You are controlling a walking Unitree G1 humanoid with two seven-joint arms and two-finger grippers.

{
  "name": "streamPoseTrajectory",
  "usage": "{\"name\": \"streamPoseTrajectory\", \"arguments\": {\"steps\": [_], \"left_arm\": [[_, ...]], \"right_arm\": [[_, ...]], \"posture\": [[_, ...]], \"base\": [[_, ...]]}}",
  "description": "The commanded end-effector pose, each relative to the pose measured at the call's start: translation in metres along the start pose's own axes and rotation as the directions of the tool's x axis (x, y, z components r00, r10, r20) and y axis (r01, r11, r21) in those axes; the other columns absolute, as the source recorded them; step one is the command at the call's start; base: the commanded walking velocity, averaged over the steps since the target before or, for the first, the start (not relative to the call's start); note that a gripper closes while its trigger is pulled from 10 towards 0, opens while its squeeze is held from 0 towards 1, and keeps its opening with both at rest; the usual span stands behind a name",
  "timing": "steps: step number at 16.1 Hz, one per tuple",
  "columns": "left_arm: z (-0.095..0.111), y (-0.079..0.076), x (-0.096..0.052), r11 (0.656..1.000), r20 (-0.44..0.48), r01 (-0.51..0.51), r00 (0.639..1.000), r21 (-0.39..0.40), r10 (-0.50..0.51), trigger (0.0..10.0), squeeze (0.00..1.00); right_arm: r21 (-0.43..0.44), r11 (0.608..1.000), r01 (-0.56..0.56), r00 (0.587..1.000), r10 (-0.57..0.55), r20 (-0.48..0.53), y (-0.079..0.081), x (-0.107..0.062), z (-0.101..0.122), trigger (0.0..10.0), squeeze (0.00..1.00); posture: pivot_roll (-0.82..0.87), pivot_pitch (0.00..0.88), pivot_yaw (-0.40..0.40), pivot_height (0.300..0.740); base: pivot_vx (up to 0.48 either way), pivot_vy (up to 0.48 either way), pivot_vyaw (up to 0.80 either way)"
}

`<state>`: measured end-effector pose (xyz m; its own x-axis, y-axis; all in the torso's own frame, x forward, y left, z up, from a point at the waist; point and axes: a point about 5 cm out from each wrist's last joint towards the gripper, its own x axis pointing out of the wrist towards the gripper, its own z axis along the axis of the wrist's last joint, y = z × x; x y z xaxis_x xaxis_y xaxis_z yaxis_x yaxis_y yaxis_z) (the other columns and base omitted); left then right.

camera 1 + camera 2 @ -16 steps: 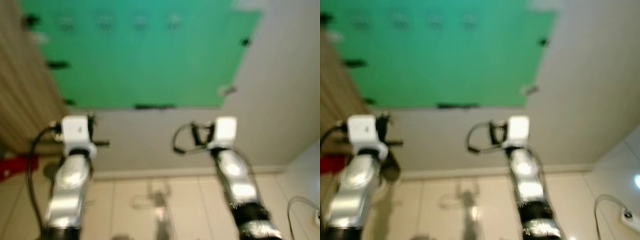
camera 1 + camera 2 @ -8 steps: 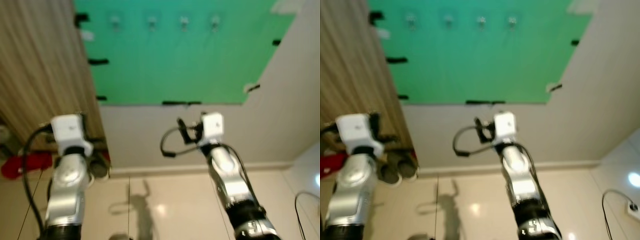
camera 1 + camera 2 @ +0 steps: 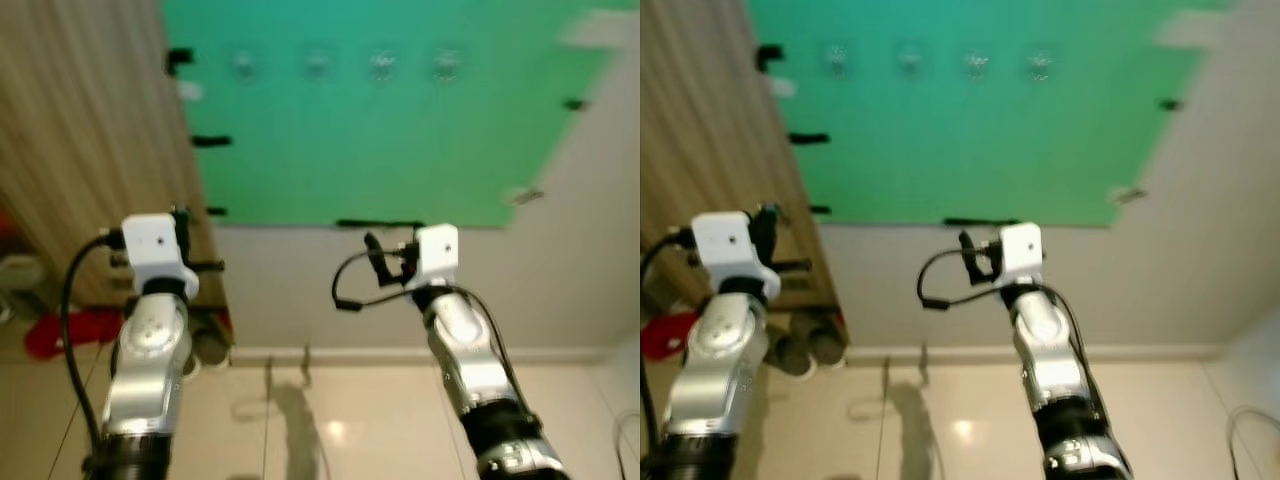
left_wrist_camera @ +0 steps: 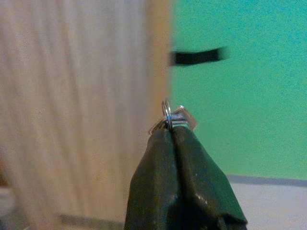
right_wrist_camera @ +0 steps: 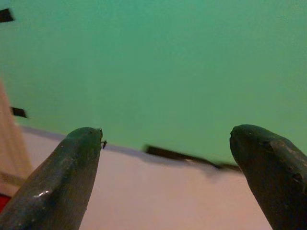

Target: Hang keys on a hook

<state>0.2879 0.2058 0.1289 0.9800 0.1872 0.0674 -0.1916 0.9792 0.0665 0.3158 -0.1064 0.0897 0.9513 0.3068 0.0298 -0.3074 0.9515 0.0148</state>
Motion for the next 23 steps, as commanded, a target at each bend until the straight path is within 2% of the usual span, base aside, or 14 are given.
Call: {"name": "streamPoseTrajectory", "arguments": {"steps": [1, 4, 7, 9, 10, 12, 15, 17, 20, 23], "left_arm": [[0.003, -0.003, 0.004, 1.000, 0.006, 0.008, 1.000, 0.001, -0.008, 10.0, 0.00], [0.005, -0.005, 0.008, 0.999, 0.017, 0.034, 0.999, 0.022, -0.035, 10.0, 0.00], [0.009, 0.006, 0.023, 0.995, -0.023, 0.092, 0.996, 0.039, -0.091, 10.0, 0.00], [0.016, 0.016, 0.033, 0.987, -0.018, 0.157, 0.987, 0.025, -0.157, 10.0, 0.00], [0.022, 0.018, 0.037, 0.968, -0.011, 0.248, 0.969, 0.036, -0.247, 10.0, 0.00], [0.029, 0.028, 0.044, 0.959, -0.003, 0.259, 0.965, 0.118, -0.260, 10.0, 0.00], [0.031, 0.024, 0.045, 0.959, 0.012, 0.278, 0.960, 0.053, -0.279, 10.0, 0.00], [0.033, 0.017, 0.044, 0.936, 0.022, 0.352, 0.936, 0.031, -0.352, 10.0, 0.00], [0.036, 0.024, 0.043, 0.918, 0.019, 0.397, 0.917, 0.013, -0.397, 10.0, 0.00], [0.037, 0.023, 0.040, 0.913, 0.038, 0.409, 0.912, -0.011, -0.408, 10.0, 0.00]], "right_arm": [[-0.004, 1.000, -0.018, 1.000, 0.018, -0.001, 0.000, 0.002, 0.002, 10.0, 0.00], [-0.011, 0.999, -0.052, 0.999, 0.052, -0.012, 0.005, 0.005, 0.001, 10.0, 0.00], [-0.007, 0.997, -0.081, 0.997, 0.080, -0.018, 0.009, 0.006, 0.001, 10.0, 0.00], [-0.003, 0.995, -0.100, 0.995, 0.100, -0.021, 0.012, 0.005, 0.000, 10.0, 0.00], [-0.001, 0.995, -0.102, 0.994, 0.102, -0.026, 0.011, 0.004, -0.002, 10.0, 0.00], [0.002, 0.995, -0.096, 0.995, 0.096, -0.035, 0.010, 0.003, -0.004, 10.0, 0.00], [0.003, 0.996, -0.093, 0.995, 0.093, -0.035, 0.011, 0.002, -0.004, 10.0, 0.00], [-0.001, 0.996, -0.095, 0.995, 0.094, -0.041, 0.010, 0.001, -0.005, 10.0, 0.00], [-0.001, 0.995, -0.098, 0.994, 0.098, -0.048, 0.008, 0.000, -0.006, 10.0, 0.00], [0.003, 0.995, -0.100, 0.994, 0.100, -0.045, 0.008, 0.001, -0.006, 10.0, 0.00]], "posture": [[0.08, 0.000, -0.039, 0.740], [0.08, 0.000, -0.041, 0.740], [0.08, 0.000, -0.042, 0.740], [0.08, 0.000, -0.042, 0.740], [0.08, 0.000, -0.039, 0.740], [0.08, 0.000, -0.033, 0.740], [0.07, 0.000, -0.028, 0.740], [0.07, 0.000, -0.031, 0.740], [0.07, 0.000, -0.034, 0.740], [0.07, 0.000, -0.042, 0.740]], "base": [[0.480, 0.000, 0.00], [0.480, 0.000, 0.00], [0.000, 0.000, 0.00], [0.000, 0.000, 0.00], [0.000, 0.000, 0.00], [0.000, 0.000, 0.00], [0.000, 0.000, 0.00], [0.000, 0.000, 0.00], [0.000, 0.000, 0.00], [0.000, 0.477, 0.00]]}}
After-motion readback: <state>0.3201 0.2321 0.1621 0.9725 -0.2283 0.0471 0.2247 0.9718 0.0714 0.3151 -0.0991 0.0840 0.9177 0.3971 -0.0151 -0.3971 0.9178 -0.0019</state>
